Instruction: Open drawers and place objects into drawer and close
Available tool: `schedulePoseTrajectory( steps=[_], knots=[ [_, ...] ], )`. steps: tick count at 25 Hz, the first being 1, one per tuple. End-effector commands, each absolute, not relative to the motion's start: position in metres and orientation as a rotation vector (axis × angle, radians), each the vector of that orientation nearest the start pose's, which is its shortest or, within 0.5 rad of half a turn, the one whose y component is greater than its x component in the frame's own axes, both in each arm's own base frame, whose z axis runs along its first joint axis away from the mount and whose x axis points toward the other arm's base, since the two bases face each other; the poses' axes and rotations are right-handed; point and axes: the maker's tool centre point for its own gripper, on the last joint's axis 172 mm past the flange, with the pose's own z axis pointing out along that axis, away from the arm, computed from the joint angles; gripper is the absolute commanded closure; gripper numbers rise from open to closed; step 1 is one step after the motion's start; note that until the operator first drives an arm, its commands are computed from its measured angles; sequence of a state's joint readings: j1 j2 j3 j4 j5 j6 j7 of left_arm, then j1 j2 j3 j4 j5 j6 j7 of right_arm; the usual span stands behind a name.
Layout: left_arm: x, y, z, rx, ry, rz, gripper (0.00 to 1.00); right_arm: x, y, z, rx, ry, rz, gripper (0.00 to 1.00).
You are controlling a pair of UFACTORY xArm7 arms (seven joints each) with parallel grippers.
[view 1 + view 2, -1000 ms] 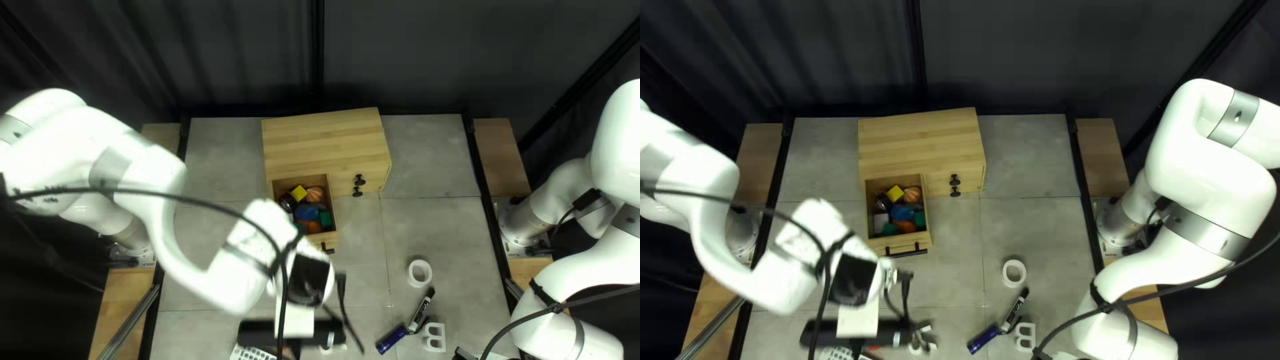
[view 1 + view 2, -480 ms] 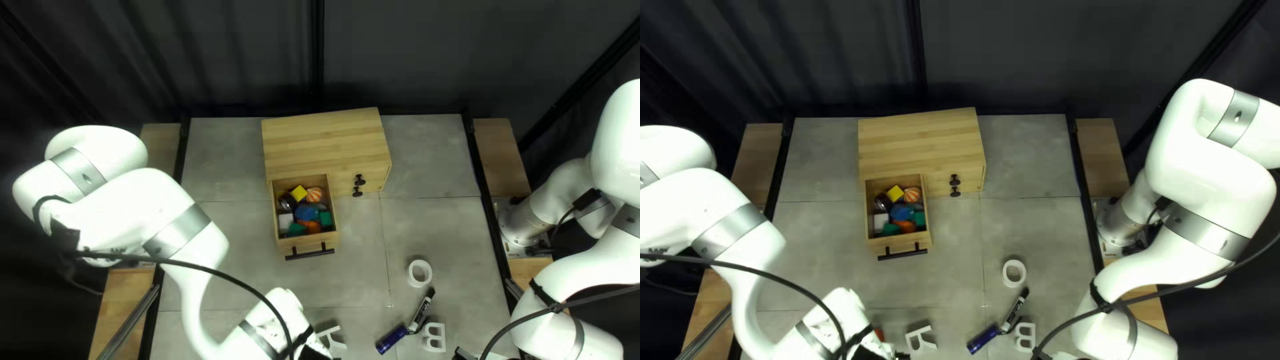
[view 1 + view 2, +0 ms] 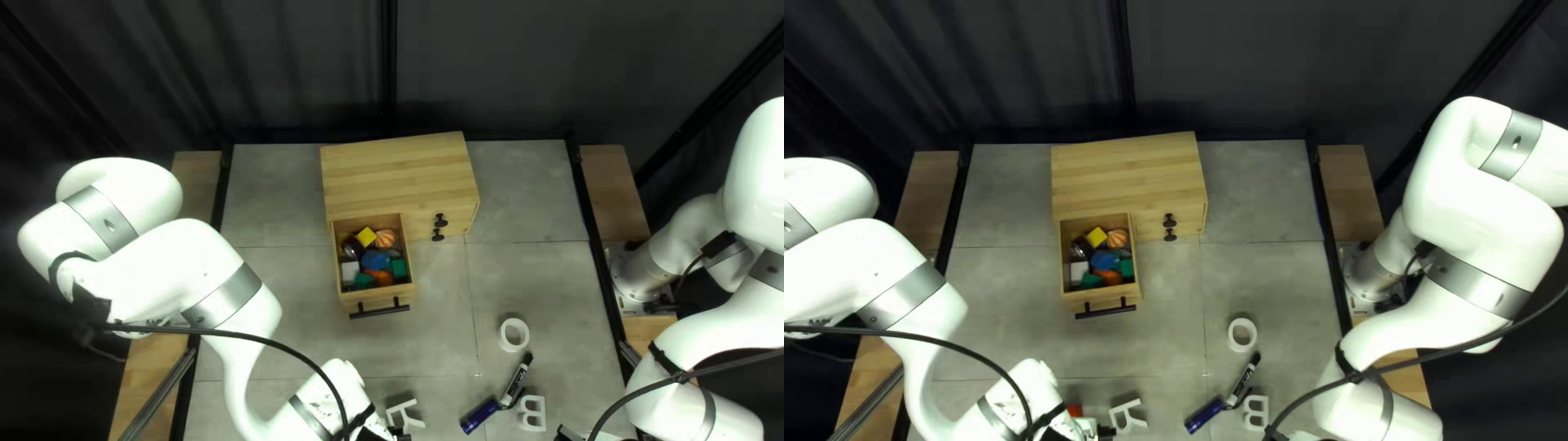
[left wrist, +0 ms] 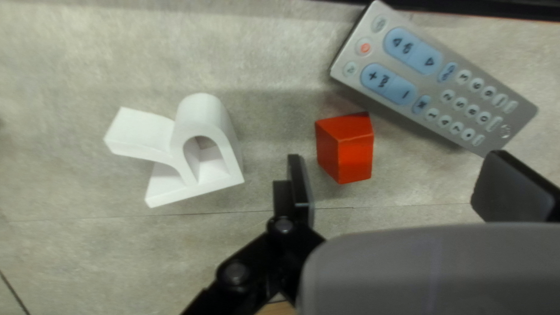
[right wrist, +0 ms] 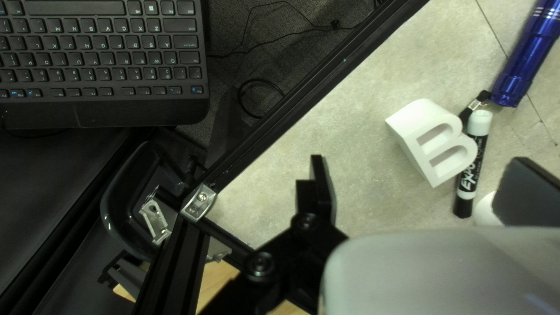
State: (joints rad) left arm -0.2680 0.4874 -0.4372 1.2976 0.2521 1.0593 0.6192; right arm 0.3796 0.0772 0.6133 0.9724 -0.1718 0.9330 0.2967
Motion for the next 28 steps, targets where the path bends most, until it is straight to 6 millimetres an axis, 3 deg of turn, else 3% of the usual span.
schedulePoseTrajectory(
  steps=[1,16,18,22,28],
  knots=[
    [0.401,-0.298,0.052,-2.351,2.026,0.281,0.0,0.271,0.372,0.137,-2.973,-1.256,-0.062,0.0],
    [0.405,-0.287,0.033,-2.367,1.997,0.246,0.03,0.271,0.372,0.137,-2.973,-1.256,-0.062,0.0],
    [0.405,-0.287,0.033,-2.365,1.997,0.247,0.16,0.271,0.372,0.137,-2.973,-1.256,-0.062,0.0],
    [0.406,-0.286,0.029,-2.368,1.998,0.251,0.88,0.271,0.372,0.137,-2.973,-1.256,-0.062,0.0],
    [0.405,-0.283,0.032,-2.364,1.998,0.264,1.0,0.271,0.372,0.137,-2.973,-1.256,-0.062,0.0]
  ],
)
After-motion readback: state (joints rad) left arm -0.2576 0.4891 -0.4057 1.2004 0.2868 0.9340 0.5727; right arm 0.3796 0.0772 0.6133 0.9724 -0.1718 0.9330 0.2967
